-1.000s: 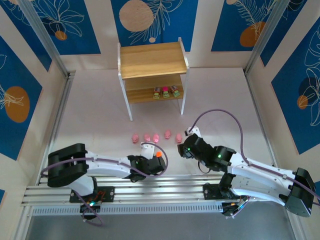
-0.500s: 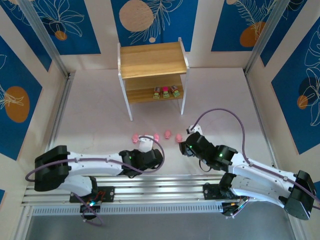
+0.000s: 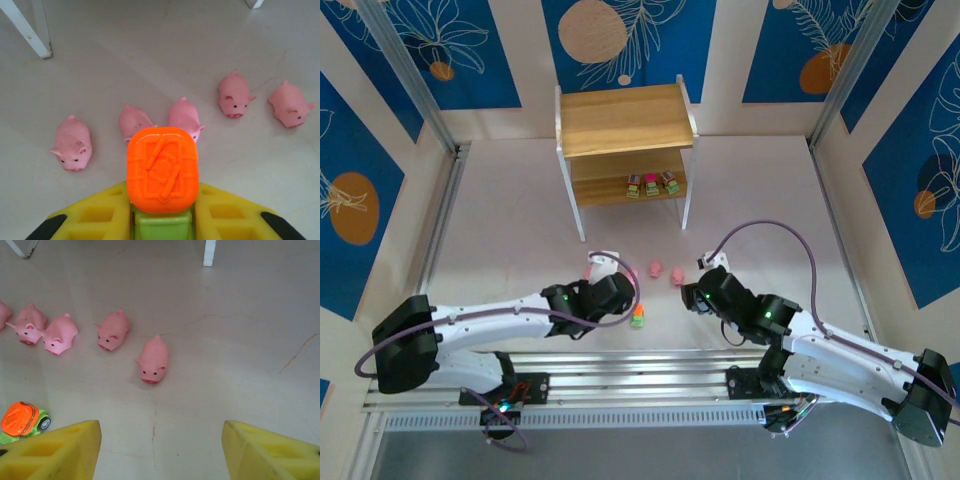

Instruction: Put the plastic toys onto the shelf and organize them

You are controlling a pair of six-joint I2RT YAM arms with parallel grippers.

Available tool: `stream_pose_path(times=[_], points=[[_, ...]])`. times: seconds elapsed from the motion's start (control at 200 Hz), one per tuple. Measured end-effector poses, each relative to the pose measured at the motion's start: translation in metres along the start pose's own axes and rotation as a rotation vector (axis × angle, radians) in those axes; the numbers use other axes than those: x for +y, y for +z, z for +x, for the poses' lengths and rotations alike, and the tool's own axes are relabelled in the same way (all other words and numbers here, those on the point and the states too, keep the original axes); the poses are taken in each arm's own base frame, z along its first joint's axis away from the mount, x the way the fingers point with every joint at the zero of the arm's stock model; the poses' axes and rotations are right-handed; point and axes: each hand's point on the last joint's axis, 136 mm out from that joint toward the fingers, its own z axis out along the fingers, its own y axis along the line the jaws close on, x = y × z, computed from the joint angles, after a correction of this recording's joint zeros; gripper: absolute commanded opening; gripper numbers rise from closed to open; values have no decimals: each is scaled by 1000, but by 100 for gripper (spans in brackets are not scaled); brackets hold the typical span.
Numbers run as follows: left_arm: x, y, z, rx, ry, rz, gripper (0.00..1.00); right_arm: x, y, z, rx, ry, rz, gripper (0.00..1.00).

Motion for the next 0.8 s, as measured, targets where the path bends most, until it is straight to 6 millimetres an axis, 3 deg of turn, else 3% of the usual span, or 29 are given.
stream_pose_path(times=[0.8], points=[[7, 24, -110, -48, -8, 20, 23, 1, 1, 0, -12, 3, -4, 65]])
